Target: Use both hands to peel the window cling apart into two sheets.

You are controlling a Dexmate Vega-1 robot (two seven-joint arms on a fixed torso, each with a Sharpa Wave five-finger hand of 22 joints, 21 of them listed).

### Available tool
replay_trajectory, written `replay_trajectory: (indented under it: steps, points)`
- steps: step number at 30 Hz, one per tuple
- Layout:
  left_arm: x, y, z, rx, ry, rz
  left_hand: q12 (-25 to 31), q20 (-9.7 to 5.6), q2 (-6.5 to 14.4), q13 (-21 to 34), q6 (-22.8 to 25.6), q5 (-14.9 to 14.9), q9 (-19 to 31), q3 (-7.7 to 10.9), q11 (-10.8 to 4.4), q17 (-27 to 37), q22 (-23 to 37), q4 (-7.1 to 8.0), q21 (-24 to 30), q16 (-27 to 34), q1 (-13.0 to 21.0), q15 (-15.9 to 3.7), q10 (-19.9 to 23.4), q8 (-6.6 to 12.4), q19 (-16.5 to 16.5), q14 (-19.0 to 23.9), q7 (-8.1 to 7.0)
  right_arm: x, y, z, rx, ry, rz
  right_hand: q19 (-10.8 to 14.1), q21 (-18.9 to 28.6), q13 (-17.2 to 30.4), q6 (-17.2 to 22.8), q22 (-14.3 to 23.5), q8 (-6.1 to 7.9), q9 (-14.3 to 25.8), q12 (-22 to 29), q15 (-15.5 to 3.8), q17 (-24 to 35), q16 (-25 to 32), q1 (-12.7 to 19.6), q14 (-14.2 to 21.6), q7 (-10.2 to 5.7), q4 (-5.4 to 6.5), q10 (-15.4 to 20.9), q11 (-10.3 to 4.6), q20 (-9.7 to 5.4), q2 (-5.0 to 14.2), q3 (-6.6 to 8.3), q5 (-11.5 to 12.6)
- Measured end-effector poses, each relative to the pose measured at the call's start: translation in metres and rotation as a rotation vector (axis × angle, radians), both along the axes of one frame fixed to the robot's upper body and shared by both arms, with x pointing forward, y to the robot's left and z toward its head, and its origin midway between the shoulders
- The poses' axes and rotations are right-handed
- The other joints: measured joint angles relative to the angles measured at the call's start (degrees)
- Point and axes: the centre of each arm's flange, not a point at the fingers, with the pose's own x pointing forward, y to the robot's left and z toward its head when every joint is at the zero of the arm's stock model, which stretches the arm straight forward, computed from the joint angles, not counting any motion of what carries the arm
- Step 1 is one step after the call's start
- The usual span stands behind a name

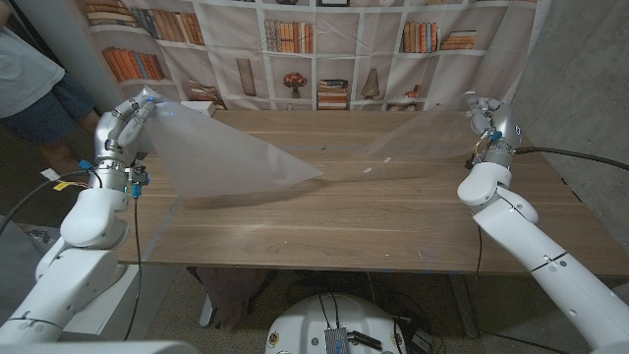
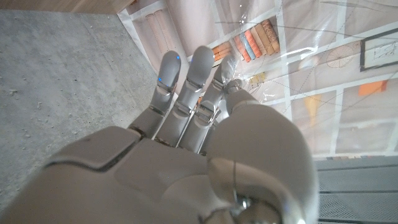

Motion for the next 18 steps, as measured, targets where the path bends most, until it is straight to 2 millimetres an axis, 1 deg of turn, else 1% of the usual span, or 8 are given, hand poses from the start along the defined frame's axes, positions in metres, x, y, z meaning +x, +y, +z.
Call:
replay_trajectory:
  steps: [1, 4, 6, 10, 13, 15, 17, 18]
  points:
    - [-0.002, 0.002, 0.000, -0.001, 0.004, 0.006, 0.0, -0.01, 0.3, 0.0, 0.0, 0.0, 0.0, 0.00, 0.00, 0.0, 0.0, 0.00, 0.0, 0.0, -0.3, 0.00, 0.0, 0.00, -0.4, 0.0, 0.00, 0.001, 0.000, 0.000, -0.002, 0.004, -0.003, 0.0, 0.0, 0.0, 0.0, 0.0, 0.00, 0.0, 0.0, 0.00, 0.0, 0.0, 0.0, 0.0, 0.00, 0.00, 0.0, 0.00, 0.00, 0.00, 0.00, 0.0]
    - [-0.004, 0.006, 0.000, -0.004, 0.008, 0.014, 0.0, 0.19, 0.3, 0.0, 0.0, 0.0, 0.3, 0.00, 0.12, 0.0, 0.0, 0.00, -0.2, 0.0, -0.3, 0.23, -0.1, 0.00, -1.0, -0.2, 0.04, 0.002, -0.001, -0.001, -0.004, 0.010, -0.009, 0.0, 0.0, 0.0, 0.0, 0.0, -0.01, 0.2, 0.0, 0.00, 0.0, 0.0, 0.0, 0.0, 0.00, 0.00, 0.0, 0.00, 0.00, 0.00, 0.00, 0.0]
    - [-0.005, 0.008, 0.000, -0.003, 0.010, 0.020, 0.0, -0.01, 0.3, 0.0, -0.3, 0.0, 0.3, 0.00, 0.30, 0.0, 0.0, 0.00, -0.4, 0.0, -0.3, 0.31, -0.3, 0.00, -1.4, -0.3, 0.30, 0.003, -0.002, -0.001, -0.003, 0.016, -0.014, 0.0, 0.0, 0.0, 0.0, 0.0, -0.01, 0.3, 0.0, 0.00, 0.0, 0.0, 0.0, 0.0, 0.00, 0.00, 0.0, 0.00, 0.00, 0.00, 0.00, 0.0]
    - [-0.006, 0.011, -0.002, -0.005, 0.018, 0.026, -0.4, 0.11, 0.3, 0.0, -0.4, 0.0, 0.3, -0.01, 0.34, 0.0, 0.0, -0.01, -0.5, 0.0, -0.3, 0.51, -0.3, -0.24, -2.4, -0.7, 0.44, 0.005, -0.004, -0.003, 0.003, 0.027, -0.023, 0.0, 0.0, 0.0, 0.0, 0.0, -0.01, 0.3, 0.0, 0.00, 0.0, 0.0, 0.0, 0.0, 0.01, 0.00, 0.0, 0.00, 0.00, 0.00, 0.00, 0.0]
    - [-0.007, 0.014, -0.003, -0.008, 0.021, 0.030, -0.4, 0.01, 0.3, 0.0, -0.6, 0.0, 0.4, 0.19, 0.60, 0.0, -0.3, 0.19, -0.7, 0.0, -0.3, 0.40, -0.6, -0.43, -3.7, -0.8, 0.61, 0.006, -0.005, -0.004, 0.007, 0.035, -0.030, 0.0, 0.0, 0.0, 0.0, 0.0, -0.01, 0.3, 0.0, 0.00, 0.0, 0.0, 0.1, 0.0, 0.01, 0.00, 0.0, 0.00, 0.00, -0.07, 0.00, 0.0]
    - [-0.008, 0.014, -0.004, -0.009, 0.023, 0.030, -0.5, 0.29, 0.3, 0.0, -0.6, 0.0, 0.5, 0.24, 0.61, 0.0, -0.3, 0.24, -0.7, 0.0, -0.3, 0.43, -0.6, -0.54, -4.0, -0.8, 0.61, 0.006, -0.006, -0.005, 0.010, 0.038, -0.034, 0.0, 0.0, 0.0, 0.0, 0.0, -0.01, 0.2, 0.0, 0.00, 0.0, 0.0, 0.1, 0.0, 0.01, 0.00, 0.0, 0.00, 0.00, -0.07, 0.00, 0.1]
    - [-0.008, 0.015, -0.004, -0.010, 0.024, 0.032, -0.5, -0.06, 0.3, 0.0, -0.8, 0.0, 0.5, 0.24, 0.61, 0.0, -0.3, 0.24, -0.7, 0.0, -0.3, 0.71, -0.6, -0.64, -4.4, -1.1, 0.83, 0.007, -0.007, -0.005, 0.014, 0.042, -0.038, 0.0, 0.0, 0.0, 0.0, 0.0, -0.01, 0.1, 0.0, 0.00, 0.0, 0.0, 0.1, 0.0, 0.01, 0.00, 0.0, 0.00, 0.00, -0.07, 0.00, 0.1]
    - [-0.008, 0.017, -0.004, -0.011, 0.026, 0.034, -0.5, 0.01, 0.3, 0.0, -1.0, 0.0, 0.5, 0.24, 0.60, 0.0, -0.3, 0.24, -0.7, 0.0, -0.3, 0.71, -0.6, -0.64, -4.7, -1.1, 0.62, 0.007, -0.008, -0.005, 0.018, 0.045, -0.042, 0.0, 0.0, 0.0, 0.0, 0.0, -0.01, 0.1, 0.0, 0.00, 0.0, 0.0, 0.1, 0.0, 0.01, 0.00, 0.0, 0.00, 0.00, -0.07, 0.00, 0.1]
